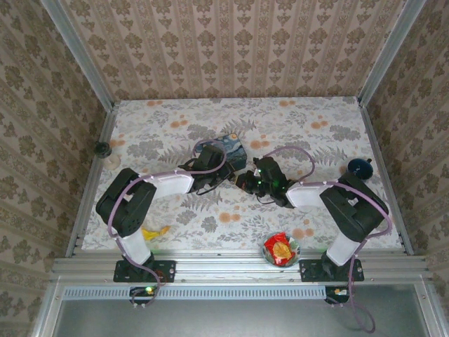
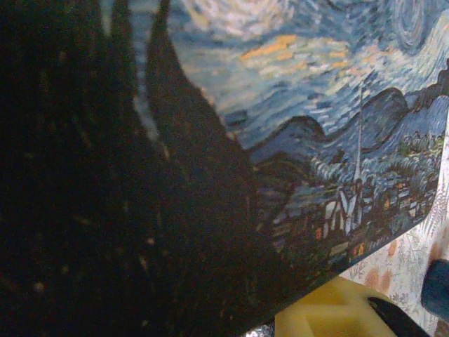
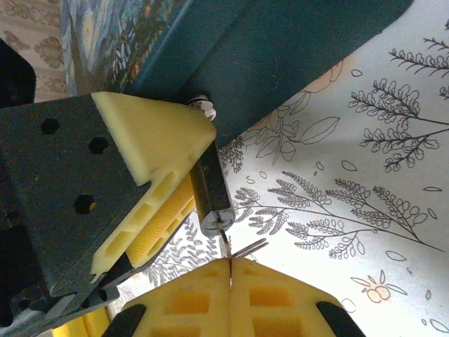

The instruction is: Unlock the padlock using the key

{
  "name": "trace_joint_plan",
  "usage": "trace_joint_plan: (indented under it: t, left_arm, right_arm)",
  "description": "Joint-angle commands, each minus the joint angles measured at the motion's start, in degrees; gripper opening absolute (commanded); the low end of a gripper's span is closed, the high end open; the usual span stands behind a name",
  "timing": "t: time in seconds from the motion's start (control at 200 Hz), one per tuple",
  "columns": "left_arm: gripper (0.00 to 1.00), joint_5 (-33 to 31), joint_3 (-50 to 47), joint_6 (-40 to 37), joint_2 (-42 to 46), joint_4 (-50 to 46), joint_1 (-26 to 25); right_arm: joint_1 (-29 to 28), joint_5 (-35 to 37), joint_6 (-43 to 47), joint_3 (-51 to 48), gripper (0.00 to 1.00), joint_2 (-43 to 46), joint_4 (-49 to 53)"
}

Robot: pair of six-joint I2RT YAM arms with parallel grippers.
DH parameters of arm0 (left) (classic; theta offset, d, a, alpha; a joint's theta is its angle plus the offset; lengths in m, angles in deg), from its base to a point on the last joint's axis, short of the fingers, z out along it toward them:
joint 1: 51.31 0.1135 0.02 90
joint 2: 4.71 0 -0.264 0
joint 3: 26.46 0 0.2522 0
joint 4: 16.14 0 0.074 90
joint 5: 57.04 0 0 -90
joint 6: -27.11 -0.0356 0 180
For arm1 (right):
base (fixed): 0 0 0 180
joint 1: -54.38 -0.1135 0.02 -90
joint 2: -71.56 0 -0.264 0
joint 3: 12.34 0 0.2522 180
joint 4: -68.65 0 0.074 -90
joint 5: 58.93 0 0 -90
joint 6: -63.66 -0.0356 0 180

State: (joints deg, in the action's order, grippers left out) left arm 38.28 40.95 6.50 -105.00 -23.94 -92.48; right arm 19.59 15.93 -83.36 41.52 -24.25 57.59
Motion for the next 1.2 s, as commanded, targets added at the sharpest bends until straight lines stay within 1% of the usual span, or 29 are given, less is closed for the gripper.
trace_joint_plan:
  t: [0.0,0.145,0.425,0.62,0.65,0.705,0.755,0.8,0.865,0.91,0.955,1.045,1.195]
  left_arm:
    - [0.01,6.1,0.8,-1.0,1.7,-3.1,-1.4]
    - [0.00,7.9,1.0,0.0,1.2,-2.4,-2.2]
    - [0.00,9.3,1.9,0.0,1.1,-2.5,-3.5]
    - [0.00,9.6,0.6,0.8,1.8,-1.7,-3.2]
    - [0.05,9.6,0.1,1.0,1.9,-1.3,-3.1]
    - [0.21,9.4,-0.6,1.3,2.3,-0.6,-2.8]
    - [0.32,9.3,-1.1,1.3,2.6,-0.5,-2.5]
    - [0.39,9.1,-1.5,1.3,2.9,-0.5,-2.3]
    - [0.52,8.7,-1.9,1.3,3.1,-0.5,-2.2]
    - [0.58,8.5,-2.1,1.3,3.0,-0.4,-2.0]
    - [0.59,8.4,-2.4,1.4,2.8,0.1,-1.9]
    - [0.58,7.8,-3.3,1.9,2.6,1.3,-1.9]
    - [0.49,4.9,-5.4,1.7,3.2,3.7,-1.6]
  right_arm:
    - [-0.4,2.7,6.1,3.1,0.00,3.0,4.1]
    - [-0.4,3.1,8.5,4.0,0.00,3.0,5.0]
    - [-0.4,2.3,7.4,6.1,0.00,-0.3,1.5]
    - [0.4,1.3,6.0,5.8,0.00,-1.0,-0.1]
    - [0.6,1.0,5.7,5.4,0.00,-1.0,-0.5]
    - [1.1,0.8,5.1,4.6,0.00,-0.8,-1.6]
    - [1.5,0.5,4.6,3.6,0.00,-0.8,-2.5]
    - [1.8,0.3,4.1,2.8,0.00,-0.8,-3.4]
    - [2.1,-0.2,3.4,1.7,0.00,-1.3,-4.5]
    - [2.3,-0.7,2.5,1.0,0.00,-1.8,-5.7]
    - [2.4,-1.2,1.5,0.3,0.00,-2.4,-7.4]
    - [2.5,-1.8,-0.4,-0.8,0.00,-3.6,-10.1]
    - [2.5,-1.8,-1.6,-1.7,0.00,-4.5,-11.4]
